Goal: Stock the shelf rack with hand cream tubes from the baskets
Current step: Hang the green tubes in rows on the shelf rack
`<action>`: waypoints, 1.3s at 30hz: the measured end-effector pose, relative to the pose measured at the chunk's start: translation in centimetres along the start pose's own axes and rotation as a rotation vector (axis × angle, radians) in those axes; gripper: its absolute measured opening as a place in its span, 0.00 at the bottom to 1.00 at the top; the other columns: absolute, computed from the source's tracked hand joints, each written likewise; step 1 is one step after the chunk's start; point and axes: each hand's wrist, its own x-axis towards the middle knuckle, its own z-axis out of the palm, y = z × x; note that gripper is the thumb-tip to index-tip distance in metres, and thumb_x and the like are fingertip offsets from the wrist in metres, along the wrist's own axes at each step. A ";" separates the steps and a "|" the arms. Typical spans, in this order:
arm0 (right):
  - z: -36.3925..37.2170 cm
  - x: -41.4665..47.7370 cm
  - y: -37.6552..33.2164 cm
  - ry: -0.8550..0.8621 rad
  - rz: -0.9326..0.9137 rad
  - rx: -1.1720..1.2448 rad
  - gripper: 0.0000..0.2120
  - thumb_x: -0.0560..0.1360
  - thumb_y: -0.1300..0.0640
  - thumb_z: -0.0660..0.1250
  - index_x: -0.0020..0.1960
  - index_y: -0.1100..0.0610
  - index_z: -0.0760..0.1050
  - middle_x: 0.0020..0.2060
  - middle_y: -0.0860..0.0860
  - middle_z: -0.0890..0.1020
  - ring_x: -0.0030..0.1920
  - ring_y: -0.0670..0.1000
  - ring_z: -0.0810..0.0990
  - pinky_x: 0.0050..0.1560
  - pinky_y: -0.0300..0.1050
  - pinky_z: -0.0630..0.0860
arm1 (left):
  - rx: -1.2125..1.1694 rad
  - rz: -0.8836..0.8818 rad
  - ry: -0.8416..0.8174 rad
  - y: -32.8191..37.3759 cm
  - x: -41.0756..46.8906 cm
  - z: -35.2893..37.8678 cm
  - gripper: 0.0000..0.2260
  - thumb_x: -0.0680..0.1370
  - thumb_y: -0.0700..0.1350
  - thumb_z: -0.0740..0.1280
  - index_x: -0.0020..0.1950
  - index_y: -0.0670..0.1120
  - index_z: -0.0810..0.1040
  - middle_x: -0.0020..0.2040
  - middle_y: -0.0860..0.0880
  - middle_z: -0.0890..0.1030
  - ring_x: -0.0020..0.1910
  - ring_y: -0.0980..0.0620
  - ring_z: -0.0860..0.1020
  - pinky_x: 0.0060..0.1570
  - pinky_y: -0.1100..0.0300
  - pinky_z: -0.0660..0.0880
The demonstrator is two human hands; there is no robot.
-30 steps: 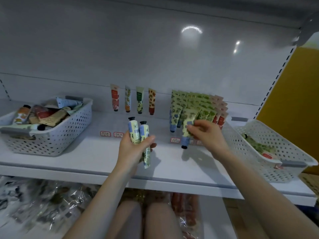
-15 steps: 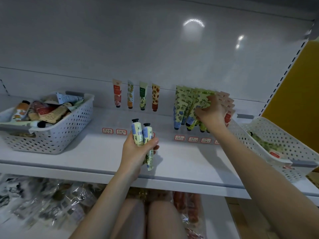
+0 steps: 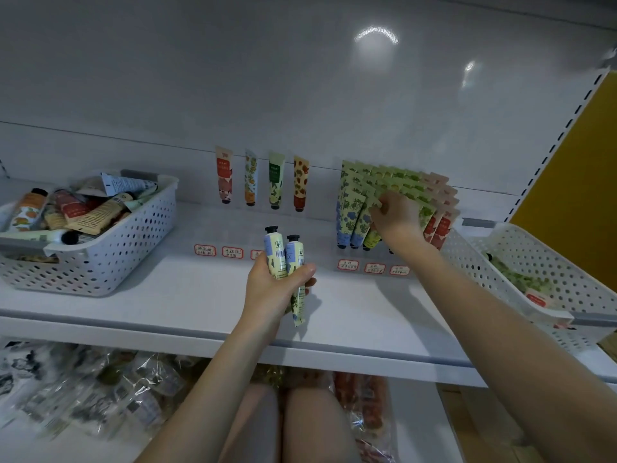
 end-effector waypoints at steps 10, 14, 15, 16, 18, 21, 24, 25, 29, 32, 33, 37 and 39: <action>-0.1 0.9 -0.5 0.007 -0.033 -0.124 0.14 0.79 0.64 0.56 0.42 0.70 0.76 0.39 0.63 0.81 0.33 0.54 0.75 0.40 0.50 0.79 | 0.016 -0.022 -0.002 -0.5 0.5 0.7 0.12 0.72 0.39 0.72 0.54 0.43 0.73 0.42 0.46 0.81 0.38 0.53 0.82 0.41 0.57 0.79; -0.2 0.7 -0.8 -0.009 -0.045 -0.177 0.14 0.80 0.64 0.55 0.43 0.68 0.76 0.41 0.63 0.81 0.35 0.55 0.76 0.40 0.50 0.78 | 0.016 -0.025 -0.009 -0.5 0.4 1.0 0.10 0.72 0.39 0.72 0.50 0.46 0.73 0.42 0.46 0.81 0.37 0.53 0.82 0.41 0.57 0.79; -0.2 0.6 -0.8 -0.010 -0.045 -0.174 0.13 0.80 0.64 0.55 0.43 0.68 0.76 0.41 0.63 0.81 0.35 0.55 0.76 0.40 0.50 0.78 | 0.016 -0.024 -0.013 -0.4 0.4 1.1 0.10 0.72 0.39 0.72 0.49 0.47 0.73 0.41 0.47 0.80 0.36 0.54 0.82 0.39 0.59 0.79; -0.2 0.6 -0.8 -0.011 -0.046 -0.166 0.13 0.80 0.64 0.55 0.44 0.68 0.76 0.41 0.63 0.81 0.35 0.55 0.76 0.40 0.51 0.78 | 0.016 -0.023 -0.017 -0.3 0.3 1.2 0.10 0.73 0.39 0.71 0.49 0.47 0.73 0.41 0.48 0.80 0.36 0.55 0.82 0.38 0.60 0.79; -0.3 0.7 -0.7 -0.013 -0.048 -0.141 0.13 0.80 0.63 0.56 0.45 0.68 0.76 0.41 0.62 0.81 0.37 0.56 0.78 0.42 0.51 0.79 | 0.010 -0.025 -0.029 -0.2 0.2 1.3 0.09 0.73 0.39 0.71 0.49 0.47 0.73 0.41 0.48 0.80 0.34 0.56 0.82 0.35 0.63 0.79; -0.5 0.7 -0.6 -0.028 -0.041 -0.085 0.12 0.79 0.63 0.57 0.43 0.68 0.76 0.39 0.61 0.80 0.39 0.57 0.80 0.40 0.48 0.77 | -0.021 -0.031 -0.046 0.1 -0.1 1.3 0.08 0.74 0.40 0.70 0.51 0.46 0.74 0.41 0.48 0.81 0.34 0.57 0.82 0.34 0.63 0.79; -0.9 0.5 -0.3 -0.030 -0.041 -0.063 0.10 0.78 0.64 0.58 0.42 0.66 0.74 0.36 0.59 0.78 0.36 0.54 0.76 0.38 0.45 0.74 | -0.069 -0.055 -0.055 0.4 -0.3 1.3 0.07 0.76 0.42 0.68 0.52 0.45 0.74 0.42 0.46 0.81 0.35 0.56 0.82 0.39 0.59 0.79; -1.1 0.4 -0.2 -0.033 -0.042 -0.056 0.09 0.78 0.63 0.59 0.44 0.67 0.74 0.37 0.60 0.78 0.37 0.55 0.77 0.38 0.44 0.74 | -0.095 -0.069 -0.058 0.5 -0.3 1.3 0.06 0.77 0.42 0.67 0.53 0.45 0.74 0.42 0.46 0.81 0.35 0.55 0.82 0.41 0.58 0.79; -2.8 -0.7 -0.1 0.045 -0.083 0.060 0.13 0.78 0.61 0.61 0.60 0.66 0.72 0.46 0.61 0.81 0.44 0.59 0.82 0.47 0.50 0.79 | -0.174 -0.116 -0.060 1.3 -0.6 1.6 0.03 0.78 0.39 0.63 0.51 0.45 0.74 0.42 0.44 0.81 0.37 0.51 0.81 0.45 0.53 0.78; -4.3 -2.9 -1.0 0.060 -0.196 0.215 0.10 0.78 0.60 0.63 0.55 0.63 0.77 0.41 0.57 0.83 0.36 0.49 0.82 0.43 0.47 0.81 | -0.169 -0.050 -0.104 1.9 -0.9 1.9 0.04 0.76 0.38 0.66 0.50 0.45 0.75 0.42 0.44 0.80 0.40 0.49 0.79 0.43 0.54 0.77; -4.6 -3.8 -1.3 -0.012 -0.206 0.274 0.08 0.77 0.58 0.64 0.52 0.61 0.78 0.39 0.55 0.83 0.34 0.46 0.82 0.41 0.45 0.81 | -0.157 -0.018 -0.117 2.0 -1.1 2.0 0.06 0.75 0.38 0.67 0.49 0.46 0.75 0.42 0.44 0.79 0.40 0.49 0.78 0.42 0.55 0.76; -5.2 -7.4 -2.7 -0.334 -0.199 0.383 0.07 0.74 0.51 0.67 0.44 0.54 0.78 0.37 0.52 0.83 0.33 0.44 0.81 0.34 0.36 0.78 | -0.066 0.078 -0.128 2.4 -2.0 2.9 0.10 0.71 0.37 0.72 0.48 0.48 0.76 0.37 0.50 0.81 0.36 0.56 0.79 0.37 0.64 0.77; -5.0 -8.3 -2.8 -0.403 -0.192 0.420 0.09 0.73 0.50 0.67 0.47 0.56 0.79 0.38 0.52 0.82 0.32 0.43 0.80 0.31 0.34 0.76 | -0.011 0.118 -0.144 2.5 -2.5 3.2 0.11 0.70 0.36 0.73 0.47 0.48 0.77 0.35 0.53 0.81 0.34 0.60 0.79 0.35 0.67 0.76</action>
